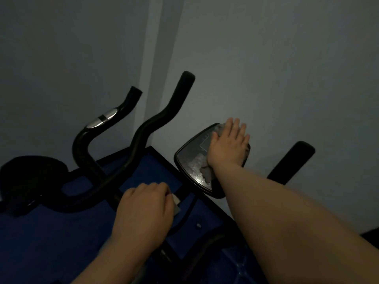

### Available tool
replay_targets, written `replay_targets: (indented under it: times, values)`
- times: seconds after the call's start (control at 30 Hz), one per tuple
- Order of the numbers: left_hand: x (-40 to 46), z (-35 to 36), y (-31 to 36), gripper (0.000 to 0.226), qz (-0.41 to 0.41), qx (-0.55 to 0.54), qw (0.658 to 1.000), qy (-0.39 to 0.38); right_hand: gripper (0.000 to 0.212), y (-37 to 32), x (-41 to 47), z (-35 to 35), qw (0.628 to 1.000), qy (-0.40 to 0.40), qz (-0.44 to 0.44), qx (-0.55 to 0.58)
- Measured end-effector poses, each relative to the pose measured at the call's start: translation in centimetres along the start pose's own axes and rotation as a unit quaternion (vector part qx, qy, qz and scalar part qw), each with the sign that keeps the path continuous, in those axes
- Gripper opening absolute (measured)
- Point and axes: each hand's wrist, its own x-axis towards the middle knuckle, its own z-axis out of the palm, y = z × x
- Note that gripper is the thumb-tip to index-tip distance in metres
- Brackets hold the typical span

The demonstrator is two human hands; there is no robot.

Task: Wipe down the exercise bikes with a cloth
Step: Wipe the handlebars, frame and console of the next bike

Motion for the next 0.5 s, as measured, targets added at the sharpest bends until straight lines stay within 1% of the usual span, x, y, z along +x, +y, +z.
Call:
replay_targets:
  times: [0.1, 0.17, 0.23, 0.3, 0.37, 0.43, 0.47, 0.5]
  values:
    - [-0.1, 0.0, 0.1, 0.024, 0.0, 0.002, 1.0, 0.009, 0.061, -2.5, 0.5, 0.5, 0.995, 0.001, -0.101, -0.005]
    - [-0.2, -0.1, 0.1, 0.023, -0.001, 0.0, 1.0, 0.016, 0.06, -3.8, -1.1, 0.4, 0.985, -0.014, -0.172, 0.004]
    - [-0.2, -0.1, 0.1, 0.023, -0.006, -0.007, 1.0, 0.028, 0.059, -4.3, -4.0, 0.5, 0.969, -0.044, -0.244, 0.008]
    - [-0.2, -0.2, 0.1, 0.022, -0.011, -0.022, 0.999, 0.033, 0.06, -3.7, -6.5, 0.2, 0.949, -0.093, -0.301, -0.004]
    - [-0.3, -0.3, -0.1, 0.021, -0.008, -0.031, 0.999, 0.031, 0.066, -2.9, -7.5, -1.0, 0.936, -0.158, -0.313, 0.013]
    - [-0.3, -0.5, -0.2, 0.021, 0.001, -0.041, 0.999, 0.023, 0.072, -2.3, -7.9, -3.1, 0.936, -0.211, -0.277, 0.046]
    - [-0.3, -0.6, -0.1, 0.021, 0.006, -0.045, 0.999, 0.019, 0.07, -2.0, -8.2, -4.2, 0.941, -0.219, -0.252, 0.053]
    - [-0.4, -0.6, -0.1, 0.021, 0.009, -0.05, 0.999, 0.016, 0.063, -1.8, -8.5, -5.0, 0.948, -0.211, -0.231, 0.051]
